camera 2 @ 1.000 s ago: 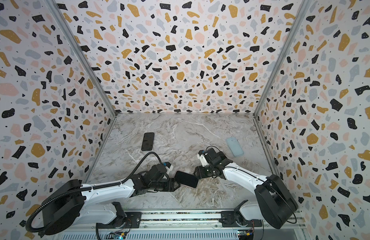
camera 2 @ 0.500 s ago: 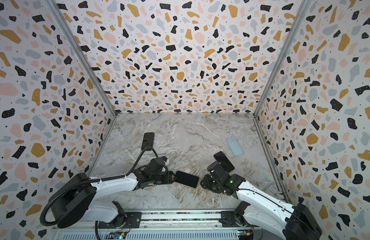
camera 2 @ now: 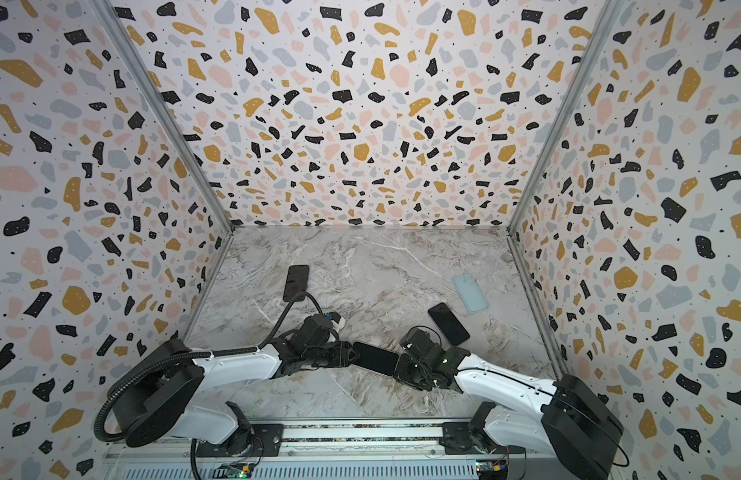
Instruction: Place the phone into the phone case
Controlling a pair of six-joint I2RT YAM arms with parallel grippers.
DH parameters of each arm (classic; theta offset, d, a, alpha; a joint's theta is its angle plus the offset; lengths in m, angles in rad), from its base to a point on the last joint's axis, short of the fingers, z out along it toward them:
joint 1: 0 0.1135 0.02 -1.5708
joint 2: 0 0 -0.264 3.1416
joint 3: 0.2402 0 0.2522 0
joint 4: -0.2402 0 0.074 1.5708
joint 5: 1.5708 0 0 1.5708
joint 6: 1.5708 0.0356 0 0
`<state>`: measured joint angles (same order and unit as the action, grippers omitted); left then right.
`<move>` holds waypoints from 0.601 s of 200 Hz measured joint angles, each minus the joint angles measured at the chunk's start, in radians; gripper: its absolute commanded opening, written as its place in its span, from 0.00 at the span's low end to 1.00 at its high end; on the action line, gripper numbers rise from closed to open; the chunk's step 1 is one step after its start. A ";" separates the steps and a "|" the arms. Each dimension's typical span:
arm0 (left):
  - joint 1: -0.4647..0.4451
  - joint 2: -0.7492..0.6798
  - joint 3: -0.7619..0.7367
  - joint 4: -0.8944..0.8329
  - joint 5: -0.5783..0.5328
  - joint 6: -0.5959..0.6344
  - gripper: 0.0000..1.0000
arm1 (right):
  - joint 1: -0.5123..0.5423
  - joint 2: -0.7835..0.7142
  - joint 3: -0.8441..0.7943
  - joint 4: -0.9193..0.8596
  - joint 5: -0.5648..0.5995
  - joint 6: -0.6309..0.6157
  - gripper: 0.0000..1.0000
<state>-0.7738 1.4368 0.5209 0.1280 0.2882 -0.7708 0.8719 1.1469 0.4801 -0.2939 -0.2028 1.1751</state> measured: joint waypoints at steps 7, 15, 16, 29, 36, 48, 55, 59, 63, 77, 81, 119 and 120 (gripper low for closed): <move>0.000 0.000 0.000 0.000 0.001 0.000 0.54 | 0.000 0.008 0.000 0.006 -0.003 -0.002 0.32; 0.000 0.000 0.000 0.000 0.002 0.000 0.54 | 0.000 0.016 0.000 0.013 -0.008 -0.005 0.32; 0.000 0.000 0.000 0.000 0.002 0.000 0.54 | 0.000 0.018 0.001 0.014 -0.008 -0.005 0.32; 0.000 0.000 0.000 0.000 0.002 0.000 0.53 | 0.000 0.030 0.005 0.020 -0.011 -0.010 0.31; 0.000 0.000 0.000 0.000 0.002 0.000 0.53 | 0.000 0.037 0.010 0.022 -0.013 -0.012 0.31; 0.000 0.000 -0.002 0.002 0.003 0.000 0.53 | 0.000 0.048 0.018 0.033 -0.015 -0.015 0.31; 0.000 0.000 -0.003 0.003 0.003 0.000 0.53 | 0.000 0.053 0.022 0.039 -0.018 -0.017 0.30; 0.000 0.001 -0.003 0.004 0.003 0.000 0.53 | 0.000 0.056 0.024 0.041 -0.018 -0.019 0.30; 0.001 0.001 -0.003 0.005 0.003 0.000 0.53 | 0.000 0.059 0.028 0.042 -0.019 -0.020 0.30; 0.001 0.002 -0.004 0.007 0.003 0.000 0.52 | 0.000 0.067 0.035 0.048 -0.023 -0.026 0.30; 0.001 0.002 -0.004 0.008 0.003 0.000 0.53 | 0.000 0.069 0.037 0.051 -0.026 -0.029 0.30; 0.001 0.002 -0.004 0.008 0.009 -0.001 0.52 | 0.000 0.085 0.047 0.063 -0.038 -0.044 0.26; 0.001 0.002 -0.004 0.008 0.009 -0.001 0.52 | 0.000 0.086 0.047 0.062 -0.038 -0.044 0.26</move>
<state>-0.7731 1.4387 0.5167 0.1364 0.2974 -0.7719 0.8719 1.2327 0.5266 -0.2317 -0.2409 1.1313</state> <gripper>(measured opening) 0.521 0.268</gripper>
